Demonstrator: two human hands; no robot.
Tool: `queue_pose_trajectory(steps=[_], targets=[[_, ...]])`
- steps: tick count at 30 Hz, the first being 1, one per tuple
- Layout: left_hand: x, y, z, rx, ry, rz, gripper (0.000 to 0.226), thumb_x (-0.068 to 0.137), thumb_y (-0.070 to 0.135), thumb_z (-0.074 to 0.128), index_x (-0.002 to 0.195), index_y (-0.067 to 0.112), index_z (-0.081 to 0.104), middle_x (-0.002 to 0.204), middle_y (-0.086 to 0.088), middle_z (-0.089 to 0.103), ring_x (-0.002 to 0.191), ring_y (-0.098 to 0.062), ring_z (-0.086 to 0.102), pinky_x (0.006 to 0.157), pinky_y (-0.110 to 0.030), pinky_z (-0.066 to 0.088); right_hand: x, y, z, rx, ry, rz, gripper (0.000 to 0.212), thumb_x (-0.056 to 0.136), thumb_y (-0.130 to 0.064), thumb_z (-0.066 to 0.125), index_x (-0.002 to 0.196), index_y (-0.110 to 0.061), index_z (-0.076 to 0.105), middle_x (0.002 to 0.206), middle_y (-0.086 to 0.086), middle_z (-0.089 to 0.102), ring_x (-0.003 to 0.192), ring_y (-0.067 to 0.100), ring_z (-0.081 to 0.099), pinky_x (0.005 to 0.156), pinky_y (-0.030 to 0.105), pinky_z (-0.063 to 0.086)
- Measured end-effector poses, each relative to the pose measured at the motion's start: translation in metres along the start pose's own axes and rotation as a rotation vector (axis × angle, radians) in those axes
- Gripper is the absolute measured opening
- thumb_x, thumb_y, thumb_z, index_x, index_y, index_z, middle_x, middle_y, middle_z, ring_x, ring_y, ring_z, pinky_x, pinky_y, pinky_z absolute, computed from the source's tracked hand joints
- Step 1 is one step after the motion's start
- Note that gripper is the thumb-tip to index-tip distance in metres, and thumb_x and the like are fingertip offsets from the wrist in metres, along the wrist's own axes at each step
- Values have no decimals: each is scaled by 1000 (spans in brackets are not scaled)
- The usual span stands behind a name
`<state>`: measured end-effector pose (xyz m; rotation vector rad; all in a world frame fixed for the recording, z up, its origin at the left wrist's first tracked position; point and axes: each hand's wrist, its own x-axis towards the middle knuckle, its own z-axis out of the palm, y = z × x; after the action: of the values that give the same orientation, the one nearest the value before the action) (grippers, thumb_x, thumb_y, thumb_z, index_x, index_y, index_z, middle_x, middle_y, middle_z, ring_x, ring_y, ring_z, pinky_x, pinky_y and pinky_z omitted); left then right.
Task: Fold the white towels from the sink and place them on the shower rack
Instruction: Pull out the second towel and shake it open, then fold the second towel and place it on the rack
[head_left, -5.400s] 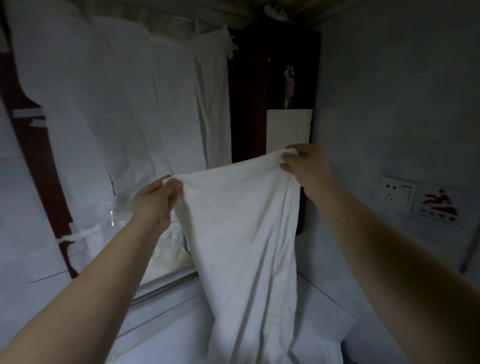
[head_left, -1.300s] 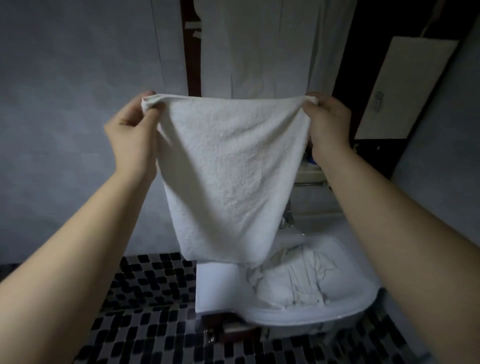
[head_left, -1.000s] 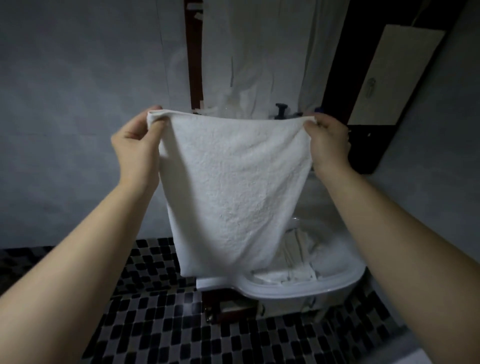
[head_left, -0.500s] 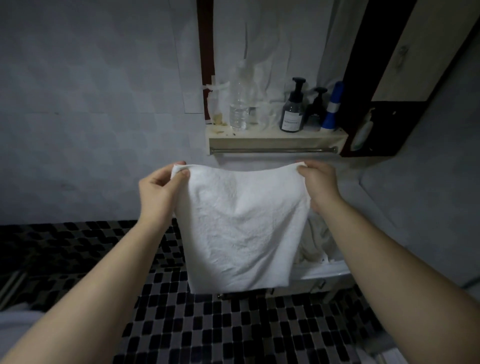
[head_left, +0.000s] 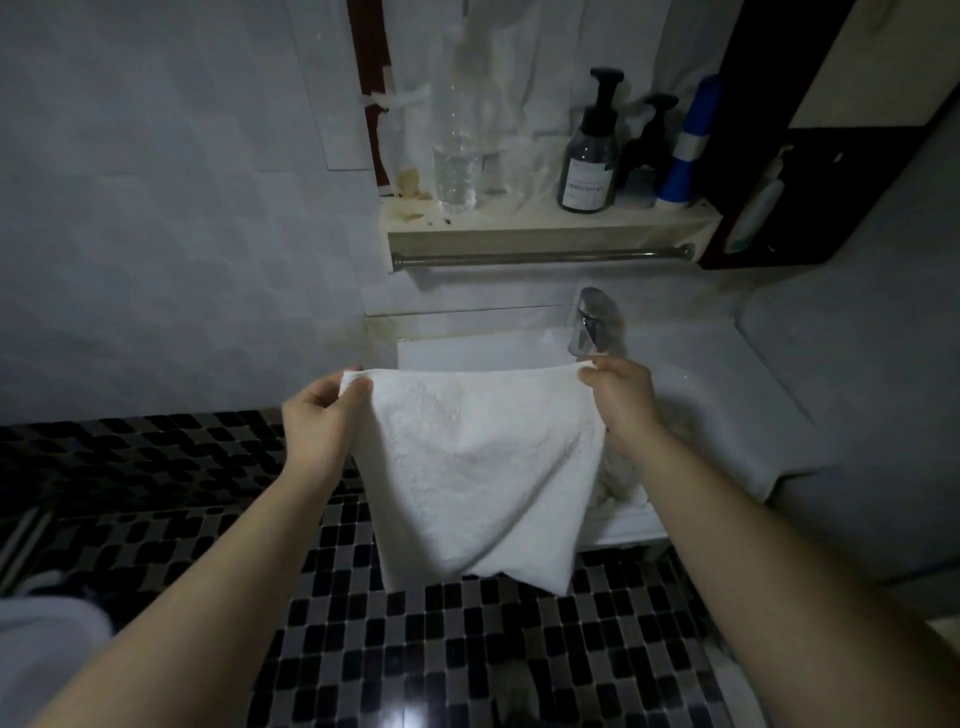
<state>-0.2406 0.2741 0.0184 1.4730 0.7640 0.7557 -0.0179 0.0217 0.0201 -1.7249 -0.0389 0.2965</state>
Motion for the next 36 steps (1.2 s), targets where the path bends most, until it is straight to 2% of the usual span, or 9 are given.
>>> queue_pose_trajectory(steps=[4,10,16,19,21,25,28,30,36], targets=[[15,-29,14,87,12,-115,5,89,27,73,87,27,78,88,23,75,85,-3,72,75,-33,58,18,29,2,-28,-31,84,17,80,-10,70,85,-25,77,102,4,77,102,29,70,99,46,54],[38,-72,36,184,24,-263,14,80,34,69,88,29,79,87,3,77,95,-27,71,82,-53,59,60,72,17,-86,-59,188,32,81,-2,68,65,-28,75,85,-6,74,94,26,71,91,42,56],[59,-121,46,283,-15,-420,10,92,25,69,94,19,76,95,-4,76,96,-28,70,85,-48,59,87,116,31,-192,-146,248,22,87,-3,65,97,-21,73,103,7,73,98,31,69,86,39,56],[67,-134,52,310,14,-414,11,95,23,66,88,21,74,88,-1,73,89,-23,69,69,-34,55,99,126,37,-202,-155,208,23,90,-1,63,101,-19,71,95,3,68,78,18,64,64,20,48],[81,-136,57,335,41,-375,12,95,25,64,87,24,73,86,3,73,83,-17,67,66,-31,53,109,127,43,-172,-140,192,22,92,-1,62,103,-17,71,82,-1,65,60,8,55,51,15,43],[120,-137,69,388,92,-314,11,93,29,63,90,28,74,84,13,73,80,-6,65,70,-29,52,135,131,58,-131,-72,121,24,93,-1,62,95,-24,70,84,-7,66,59,-6,57,54,10,43],[135,-152,75,494,93,-331,12,93,31,64,83,32,70,79,16,69,78,-7,62,73,-30,52,145,145,71,-157,-78,147,23,93,-4,62,95,-26,69,93,0,68,71,9,59,63,21,45],[139,-169,74,538,93,-403,8,94,31,64,92,28,72,83,10,68,83,-17,63,80,-33,53,149,159,79,-195,-85,171,23,93,-7,62,93,-29,68,94,0,68,77,14,60,69,24,45],[150,-195,68,647,16,-469,13,94,36,67,99,23,70,87,6,68,90,-20,63,86,-35,51,162,191,86,-428,-115,256,8,95,-23,59,99,-26,65,94,0,64,86,22,60,65,25,40]])
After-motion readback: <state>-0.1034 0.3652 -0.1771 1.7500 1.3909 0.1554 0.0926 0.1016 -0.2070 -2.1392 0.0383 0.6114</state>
